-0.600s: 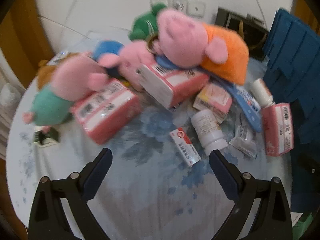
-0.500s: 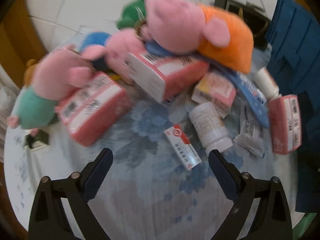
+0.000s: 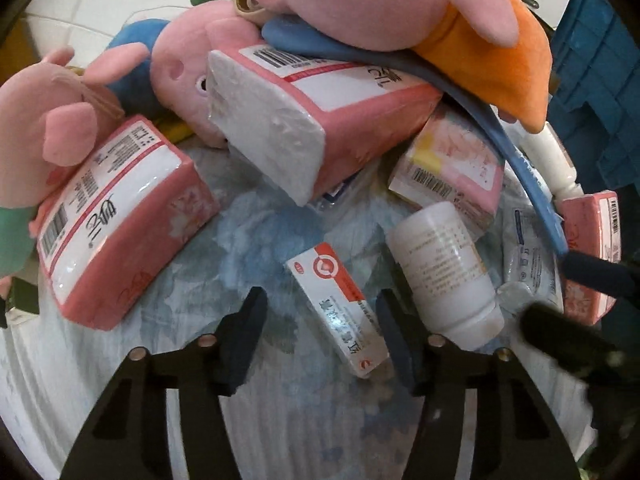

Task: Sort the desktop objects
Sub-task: 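Grasp the red-white ointment box with left gripper while right grasps white bottle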

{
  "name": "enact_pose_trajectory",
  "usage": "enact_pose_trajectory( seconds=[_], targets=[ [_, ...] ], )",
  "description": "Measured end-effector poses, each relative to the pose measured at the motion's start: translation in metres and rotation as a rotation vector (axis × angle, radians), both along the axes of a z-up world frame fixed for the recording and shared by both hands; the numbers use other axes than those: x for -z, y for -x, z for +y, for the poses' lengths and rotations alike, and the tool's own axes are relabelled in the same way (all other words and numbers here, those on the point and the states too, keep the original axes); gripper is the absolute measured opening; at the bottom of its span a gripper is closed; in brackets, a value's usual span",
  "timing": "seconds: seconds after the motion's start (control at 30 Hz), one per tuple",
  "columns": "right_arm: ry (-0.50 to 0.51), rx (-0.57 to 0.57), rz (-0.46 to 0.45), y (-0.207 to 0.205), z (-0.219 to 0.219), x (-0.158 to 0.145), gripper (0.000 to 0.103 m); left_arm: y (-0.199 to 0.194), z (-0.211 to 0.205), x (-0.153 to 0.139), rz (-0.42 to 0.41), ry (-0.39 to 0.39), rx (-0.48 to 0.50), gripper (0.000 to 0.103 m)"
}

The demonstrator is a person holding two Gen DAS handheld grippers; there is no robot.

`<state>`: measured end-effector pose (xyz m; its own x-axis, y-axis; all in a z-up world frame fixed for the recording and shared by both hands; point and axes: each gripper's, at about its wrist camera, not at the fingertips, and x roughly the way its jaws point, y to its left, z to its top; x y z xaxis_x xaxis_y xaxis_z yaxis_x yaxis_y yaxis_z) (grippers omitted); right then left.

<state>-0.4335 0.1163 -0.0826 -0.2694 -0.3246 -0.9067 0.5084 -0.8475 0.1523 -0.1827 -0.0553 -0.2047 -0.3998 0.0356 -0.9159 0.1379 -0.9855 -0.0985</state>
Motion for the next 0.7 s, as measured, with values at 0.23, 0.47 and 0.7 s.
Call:
enact_pose_trajectory(
  seconds=[0.23, 0.47, 0.7],
  targets=[
    [0.002, -0.033, -0.066, 0.012, -0.028, 0.022, 0.053, -0.002, 0.010, 0.006, -0.008, 0.054, -0.017, 0.039],
    [0.001, -0.066, -0.110, 0.013, -0.045, 0.044, 0.047, -0.012, 0.012, 0.000, -0.017, 0.062, -0.030, 0.025],
    [0.011, -0.089, -0.069, -0.001, -0.046, 0.030, 0.046, -0.032, 0.025, -0.035, 0.053, 0.096, -0.031, 0.025]
  ],
)
